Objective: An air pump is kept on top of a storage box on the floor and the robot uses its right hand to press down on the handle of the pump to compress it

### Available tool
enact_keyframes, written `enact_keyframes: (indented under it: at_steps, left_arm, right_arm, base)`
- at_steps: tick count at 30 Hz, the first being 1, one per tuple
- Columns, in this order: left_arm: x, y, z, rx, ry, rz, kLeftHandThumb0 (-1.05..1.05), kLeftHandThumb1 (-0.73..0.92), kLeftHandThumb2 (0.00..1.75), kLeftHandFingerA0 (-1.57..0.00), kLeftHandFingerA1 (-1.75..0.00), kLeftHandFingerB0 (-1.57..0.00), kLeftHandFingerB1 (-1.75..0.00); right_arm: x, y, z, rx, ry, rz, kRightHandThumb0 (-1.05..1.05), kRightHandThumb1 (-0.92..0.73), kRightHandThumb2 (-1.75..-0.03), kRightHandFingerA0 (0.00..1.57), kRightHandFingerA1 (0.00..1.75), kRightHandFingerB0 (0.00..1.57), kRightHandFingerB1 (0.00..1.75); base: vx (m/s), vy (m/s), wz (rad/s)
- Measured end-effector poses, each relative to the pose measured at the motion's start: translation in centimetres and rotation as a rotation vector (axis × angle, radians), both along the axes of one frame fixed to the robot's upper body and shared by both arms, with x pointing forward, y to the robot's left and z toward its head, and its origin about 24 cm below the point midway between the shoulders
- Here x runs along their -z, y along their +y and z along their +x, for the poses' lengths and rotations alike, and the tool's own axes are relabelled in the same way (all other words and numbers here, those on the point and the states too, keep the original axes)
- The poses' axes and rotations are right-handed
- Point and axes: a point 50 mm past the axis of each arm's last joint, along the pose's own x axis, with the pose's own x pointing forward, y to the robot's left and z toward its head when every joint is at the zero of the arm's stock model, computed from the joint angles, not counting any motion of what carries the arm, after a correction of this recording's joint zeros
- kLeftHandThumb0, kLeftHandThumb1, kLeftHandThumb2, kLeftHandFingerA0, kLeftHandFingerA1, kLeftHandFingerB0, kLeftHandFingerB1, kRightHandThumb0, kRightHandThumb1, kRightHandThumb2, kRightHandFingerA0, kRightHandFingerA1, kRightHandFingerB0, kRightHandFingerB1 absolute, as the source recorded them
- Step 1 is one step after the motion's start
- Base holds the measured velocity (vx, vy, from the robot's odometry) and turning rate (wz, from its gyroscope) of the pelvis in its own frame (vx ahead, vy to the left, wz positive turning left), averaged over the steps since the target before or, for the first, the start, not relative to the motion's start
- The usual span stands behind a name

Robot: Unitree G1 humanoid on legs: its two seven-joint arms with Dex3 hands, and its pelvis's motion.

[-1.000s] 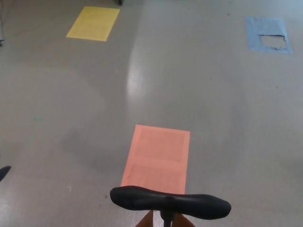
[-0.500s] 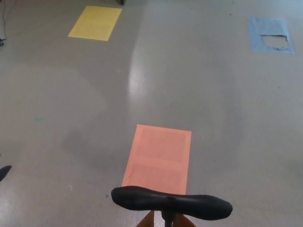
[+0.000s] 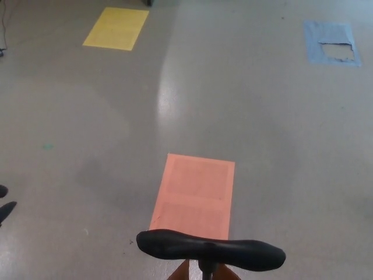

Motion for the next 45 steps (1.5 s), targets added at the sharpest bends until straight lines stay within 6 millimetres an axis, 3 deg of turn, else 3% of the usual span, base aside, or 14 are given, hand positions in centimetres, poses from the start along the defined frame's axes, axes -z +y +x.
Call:
enact_keyframes:
  at_steps: [2,5,6,8,9,10,20,21,22,29,30,32,33,45]
  left_arm:
    - [-0.3,0.0,0.2,-0.001,-0.01,0.001,-0.61,0.63,0.97,-0.42,-0.52,-0.36,-0.47]
    - [-0.9,0.0,0.7,0.012,-0.016,0.016,-0.53,0.79,0.64,-0.63,-0.4,-0.57,-0.39]
    - [-1.1,0.0,0.8,0.016,-0.021,0.016,-0.47,0.64,0.98,-0.35,-0.55,-0.17,-0.45]
    - [-1.5,0.1,1.0,0.022,-0.032,0.01,-0.31,0.62,1.1,-0.01,-0.47,0.0,-0.46]
    - [-1.9,0.3,1.1,0.028,-0.046,0.004,-0.31,0.62,1.1,-0.01,-0.47,0.0,-0.46]
    - [-2.0,0.3,1.1,0.029,-0.049,0.003,-0.53,0.8,0.65,-0.22,-0.31,-0.18,-0.28]
    - [-3.3,1.1,1.3,0.027,-0.06,-0.009,-0.56,0.79,0.64,-0.21,-0.3,-0.2,-0.28]
    - [-3.3,1.2,1.3,0.027,-0.059,-0.008,-0.57,0.79,0.65,-0.2,-0.29,-0.21,-0.28]
    - [-3.2,1.2,1.2,0.027,-0.056,-0.008,-0.57,0.79,0.65,-0.2,-0.29,-0.21,-0.28]
    - [-1.2,1.7,-0.5,0.024,0.009,-0.009,-0.57,0.79,0.65,-0.2,-0.29,-0.21,-0.29]
    - [-1.0,1.8,-0.8,0.023,0.017,-0.008,-0.3,0.52,1.05,-0.06,-0.5,-0.06,-0.49]
    - [-0.2,1.9,-1.5,0.022,0.04,-0.009,-0.3,0.52,1.05,-0.07,-0.5,-0.07,-0.49]
    - [0.5,2.0,-2.2,0.018,0.063,-0.012,-0.58,0.77,0.64,-0.24,-0.31,-0.23,-0.29]
    - [5.4,2.0,-7.3,0.008,0.217,-0.039,-0.59,0.78,0.63,-0.26,-0.32,-0.23,-0.29]
  right_arm:
    - [0.7,1.0,-1.0,-0.029,-0.01,-0.077,-0.9,-0.86,-1.17,0.07,0.21,0.07,0.17]
    - [2.3,2.2,-2.0,-0.069,-0.005,-0.194,-0.9,-0.86,-1.18,0.05,0.2,0.06,0.15]
    - [2.9,2.6,-2.4,-0.081,0.001,-0.24,-0.89,-0.86,-1.17,0.06,0.23,0.07,0.17]
    - [3.9,3.0,-2.8,-0.095,0.016,-0.296,-0.91,-0.87,-1.19,0.06,0.21,0.07,0.15]
    - [4.9,3.2,-3.0,-0.104,0.037,-0.352,-0.91,-0.87,-1.19,0.06,0.21,0.07,0.15]
    - [5.3,3.3,-3.1,-0.106,0.047,-0.371,-0.87,-0.84,-1.17,0.03,0.23,0.06,0.19]
    - [13.9,2.5,-2.6,-0.103,0.411,-0.653,-0.78,-0.77,-1.14,0.0,0.28,0.11,0.26]
    - [14.2,2.4,-2.6,-0.102,0.426,-0.656,-0.79,-0.92,-0.77,0.01,0.23,0.04,0.23]
    - [14.7,2.3,-2.5,-0.1,0.45,-0.66,-0.79,-0.92,-0.77,0.01,0.23,0.04,0.23]
    - [19.0,1.6,-1.9,-0.065,0.645,-0.678,-0.78,-0.92,-0.77,0.0,0.23,0.03,0.23]
    - [19.4,1.5,-1.9,-0.063,0.664,-0.68,-0.77,-0.78,-1.15,0.0,0.3,0.08,0.26]
    - [20.5,1.6,-2.0,-0.063,0.707,-0.683,-0.79,-0.79,-1.15,0.0,0.29,0.08,0.25]
    - [21.7,1.6,-2.2,-0.063,0.749,-0.686,-0.78,-0.79,-1.16,0.0,0.29,0.07,0.25]
    - [29.0,3.8,-4.5,-0.107,0.951,-0.679,-0.8,-0.82,-1.17,0.0,0.25,0.04,0.22]
  base:
    - [0.0,0.0,0.0]
    - [0.0,0.0,0.0]
    - [0.0,0.0,0.0]
    - [0.0,0.0,0.0]
    - [0.0,0.0,0.0]
    - [0.0,0.0,0.0]
    - [0.0,0.0,0.0]
    - [0.0,0.0,0.0]
    - [0.0,0.0,0.0]
    - [0.0,0.0,0.0]
    - [0.0,0.0,0.0]
    - [0.0,0.0,0.0]
    - [0.0,0.0,0.0]
    - [0.0,0.0,0.0]
